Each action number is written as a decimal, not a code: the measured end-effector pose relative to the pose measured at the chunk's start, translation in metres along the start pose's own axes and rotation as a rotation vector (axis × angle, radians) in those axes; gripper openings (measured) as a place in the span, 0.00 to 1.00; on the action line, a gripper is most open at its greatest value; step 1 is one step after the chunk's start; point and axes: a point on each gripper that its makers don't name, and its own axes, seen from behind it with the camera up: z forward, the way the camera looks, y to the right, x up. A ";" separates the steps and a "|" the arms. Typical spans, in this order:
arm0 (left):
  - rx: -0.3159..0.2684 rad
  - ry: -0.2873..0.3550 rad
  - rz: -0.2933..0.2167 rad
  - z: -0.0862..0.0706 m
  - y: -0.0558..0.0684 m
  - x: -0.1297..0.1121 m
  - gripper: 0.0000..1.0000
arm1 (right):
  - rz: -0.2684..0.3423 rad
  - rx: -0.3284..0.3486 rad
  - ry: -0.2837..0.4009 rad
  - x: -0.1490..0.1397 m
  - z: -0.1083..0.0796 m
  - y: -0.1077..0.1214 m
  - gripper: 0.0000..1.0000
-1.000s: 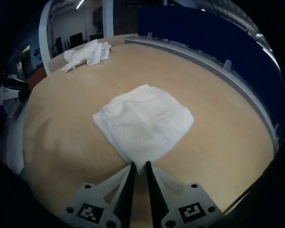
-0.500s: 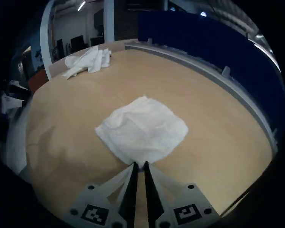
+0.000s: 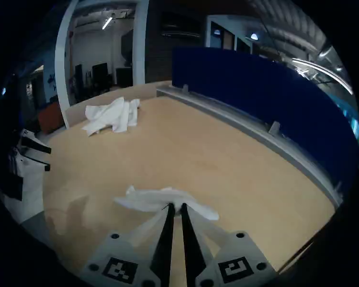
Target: Fold towel
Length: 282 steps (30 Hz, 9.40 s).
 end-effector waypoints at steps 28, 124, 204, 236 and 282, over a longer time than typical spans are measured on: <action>-0.032 0.028 0.021 0.002 0.006 0.016 0.96 | -0.002 -0.070 0.036 0.025 -0.027 0.033 0.20; -0.035 -0.021 0.051 0.008 0.025 0.006 0.96 | -0.008 -0.018 -0.277 -0.163 -0.047 0.027 0.04; -0.141 0.099 0.136 -0.007 0.070 0.063 0.96 | 0.181 -0.587 0.083 -0.017 -0.318 0.301 0.03; -0.138 0.089 0.163 0.001 0.095 0.071 0.96 | 0.249 -0.606 0.052 -0.046 -0.306 0.353 0.03; -0.154 0.077 0.226 0.000 0.117 0.069 0.96 | 0.631 -0.741 -0.056 -0.277 -0.375 0.309 0.03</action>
